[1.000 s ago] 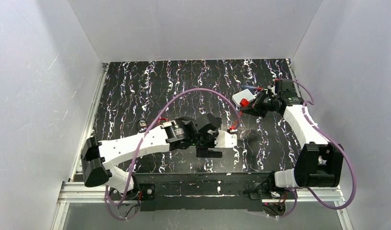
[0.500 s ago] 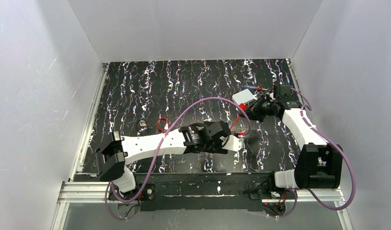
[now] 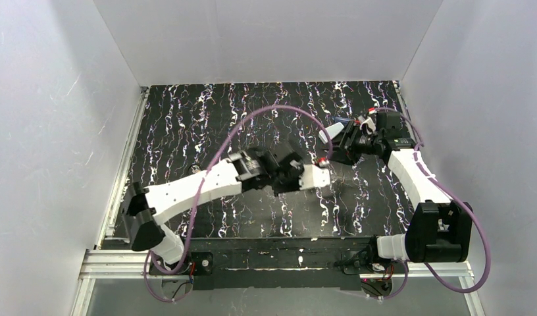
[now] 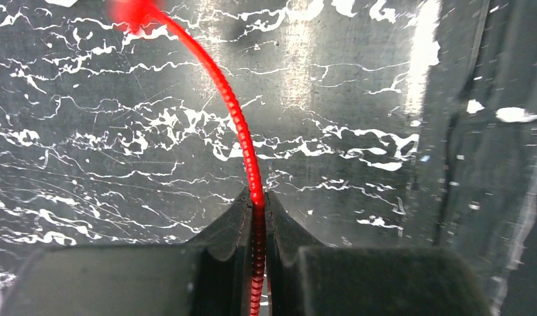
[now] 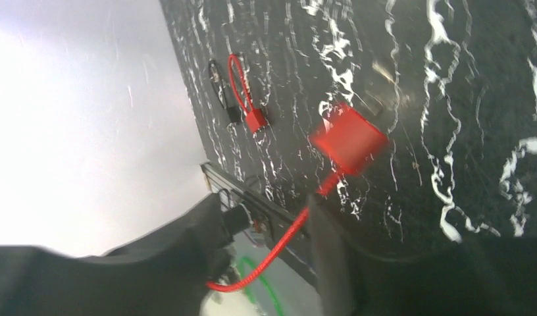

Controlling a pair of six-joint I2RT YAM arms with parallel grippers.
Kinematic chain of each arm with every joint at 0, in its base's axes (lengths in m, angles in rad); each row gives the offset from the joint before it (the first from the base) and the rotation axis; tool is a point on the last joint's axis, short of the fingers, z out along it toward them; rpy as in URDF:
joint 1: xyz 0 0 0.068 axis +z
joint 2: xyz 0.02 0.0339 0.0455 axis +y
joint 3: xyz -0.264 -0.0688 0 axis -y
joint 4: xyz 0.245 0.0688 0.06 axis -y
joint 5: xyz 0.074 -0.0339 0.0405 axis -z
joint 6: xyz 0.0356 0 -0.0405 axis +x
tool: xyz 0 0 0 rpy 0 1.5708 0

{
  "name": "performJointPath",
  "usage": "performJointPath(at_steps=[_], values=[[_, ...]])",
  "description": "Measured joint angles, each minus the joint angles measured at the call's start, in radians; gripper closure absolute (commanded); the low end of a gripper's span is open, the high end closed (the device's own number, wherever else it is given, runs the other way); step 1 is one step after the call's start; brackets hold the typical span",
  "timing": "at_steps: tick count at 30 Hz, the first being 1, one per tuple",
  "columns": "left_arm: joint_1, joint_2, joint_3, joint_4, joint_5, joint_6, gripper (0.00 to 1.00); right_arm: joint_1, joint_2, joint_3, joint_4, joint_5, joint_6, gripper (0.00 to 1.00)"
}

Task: Lock with the key
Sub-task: Pick up the lock from the center of the board.

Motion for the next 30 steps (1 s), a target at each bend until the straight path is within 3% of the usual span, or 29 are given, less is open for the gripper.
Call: performJointPath(at_steps=[7, 13, 25, 30], values=[[0.151, -0.114, 0.145, -0.125, 0.249, -0.070, 1.00, 0.000, 0.001, 0.127, 0.026, -0.131, -0.194, 0.02], [0.205, -0.152, 0.202, -0.189, 0.373, -0.086, 1.00, 0.000, -0.029, 0.145, 0.001, -0.203, -0.435, 0.02], [0.294, -0.209, 0.305, -0.281, 0.565, -0.055, 1.00, 0.000, -0.323, 0.139, 0.025, -0.335, -0.875, 0.02], [0.307, -0.231, 0.330, -0.312, 0.643, -0.054, 1.00, 0.021, -0.347, 0.139, -0.088, -0.379, -1.060, 0.02]])
